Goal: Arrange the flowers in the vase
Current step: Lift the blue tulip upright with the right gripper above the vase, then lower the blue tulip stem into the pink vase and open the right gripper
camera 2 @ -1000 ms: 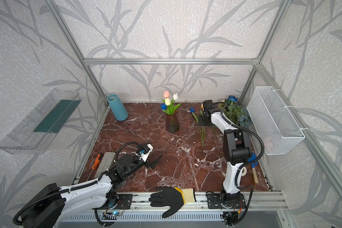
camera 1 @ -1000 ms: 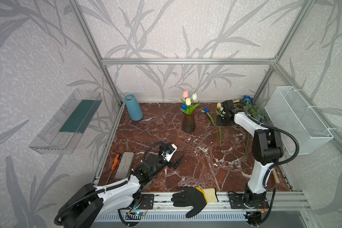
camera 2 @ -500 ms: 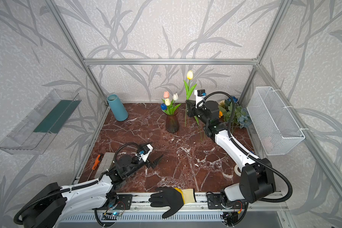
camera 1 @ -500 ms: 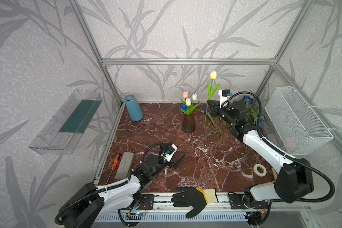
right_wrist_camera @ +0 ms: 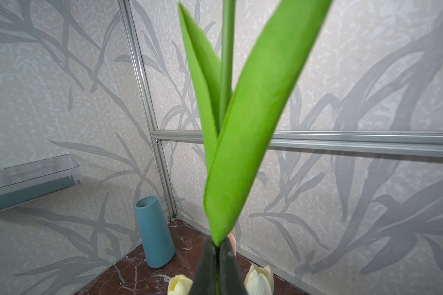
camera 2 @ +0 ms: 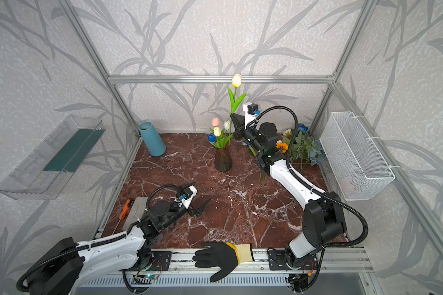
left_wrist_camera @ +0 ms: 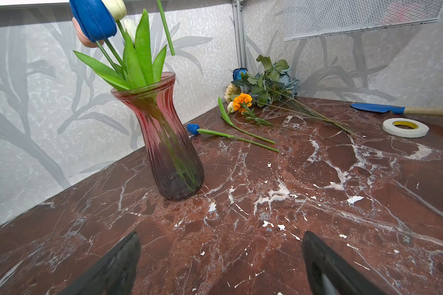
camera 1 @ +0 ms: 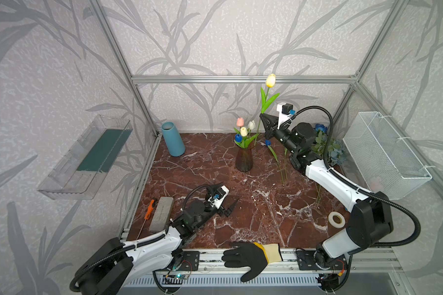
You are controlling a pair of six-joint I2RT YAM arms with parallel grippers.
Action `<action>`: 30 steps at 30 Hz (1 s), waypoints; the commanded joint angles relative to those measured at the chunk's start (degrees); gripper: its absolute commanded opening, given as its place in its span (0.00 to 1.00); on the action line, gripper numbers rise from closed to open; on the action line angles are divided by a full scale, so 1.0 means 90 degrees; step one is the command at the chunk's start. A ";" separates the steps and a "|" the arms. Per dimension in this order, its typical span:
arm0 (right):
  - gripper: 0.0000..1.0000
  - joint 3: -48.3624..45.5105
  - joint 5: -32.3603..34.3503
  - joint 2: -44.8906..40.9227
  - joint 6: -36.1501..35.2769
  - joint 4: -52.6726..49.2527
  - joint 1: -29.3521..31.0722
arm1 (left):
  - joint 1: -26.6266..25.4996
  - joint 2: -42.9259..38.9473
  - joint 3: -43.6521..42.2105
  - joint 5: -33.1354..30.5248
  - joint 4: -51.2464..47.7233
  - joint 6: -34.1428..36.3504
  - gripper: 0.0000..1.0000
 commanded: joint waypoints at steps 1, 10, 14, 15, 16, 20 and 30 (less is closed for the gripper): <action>0.00 0.0209 0.0110 0.0222 -0.0189 0.0439 -0.0005 | -0.0032 0.0037 0.0040 0.0063 -0.0024 0.0088 0.98; 0.00 0.0367 0.0118 0.0689 -0.0263 0.0756 -0.0007 | -0.0039 0.0125 0.0086 -0.0018 -0.0025 0.0166 0.98; 0.00 0.0193 0.0024 0.0789 -0.0321 0.0824 -0.0007 | -0.0049 0.0145 0.0086 -0.0012 -0.0026 0.0186 0.98; 0.00 0.0137 -0.0020 0.0789 -0.0343 0.0827 -0.0010 | -0.0049 0.0142 0.0091 -0.0018 -0.0030 0.0186 0.98; 0.00 0.0081 -0.0060 0.0789 -0.0362 0.1041 -0.0007 | -0.0044 0.0144 0.0089 -0.0009 -0.0025 0.0181 0.98; 0.00 -0.0244 -0.0273 0.0955 -0.0473 0.1243 -0.0010 | -0.0049 0.0178 0.0099 0.0000 -0.0025 0.0179 0.98; 0.00 -0.0715 -0.0580 0.1190 -0.0665 0.1435 -0.0011 | -0.0047 0.0211 0.0121 0.0020 -0.0034 0.0186 0.98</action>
